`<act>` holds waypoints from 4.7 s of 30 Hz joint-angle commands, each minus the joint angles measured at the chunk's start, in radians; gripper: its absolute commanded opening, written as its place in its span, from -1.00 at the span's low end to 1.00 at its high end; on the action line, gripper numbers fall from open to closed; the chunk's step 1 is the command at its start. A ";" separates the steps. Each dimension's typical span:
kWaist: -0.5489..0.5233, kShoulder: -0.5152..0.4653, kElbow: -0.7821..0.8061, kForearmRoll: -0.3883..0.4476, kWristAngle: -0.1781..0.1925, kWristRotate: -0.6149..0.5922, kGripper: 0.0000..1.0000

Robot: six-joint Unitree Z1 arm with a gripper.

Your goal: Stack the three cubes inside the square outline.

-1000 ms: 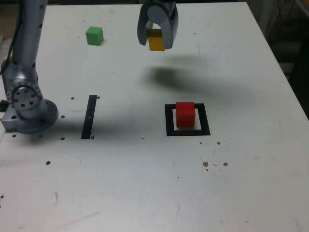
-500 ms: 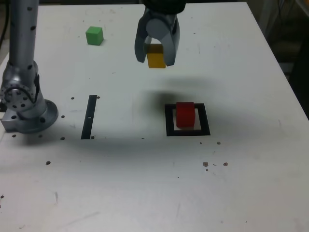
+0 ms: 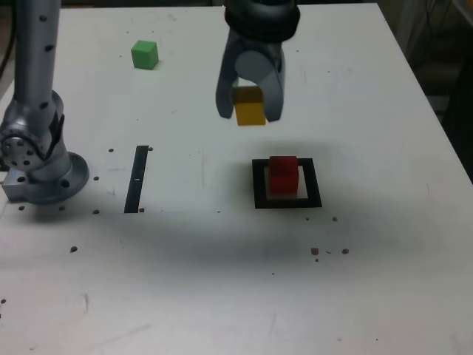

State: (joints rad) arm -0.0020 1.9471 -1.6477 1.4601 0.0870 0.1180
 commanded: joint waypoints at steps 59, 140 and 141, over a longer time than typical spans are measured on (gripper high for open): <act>-0.081 0.187 -0.124 -0.020 -0.070 -0.132 0.97; 0.584 -0.233 0.285 -0.026 0.171 0.273 0.99; 0.599 -0.231 0.286 -0.028 0.174 0.282 0.99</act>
State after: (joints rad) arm 0.5788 1.7080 -1.3643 1.4344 0.2562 0.3902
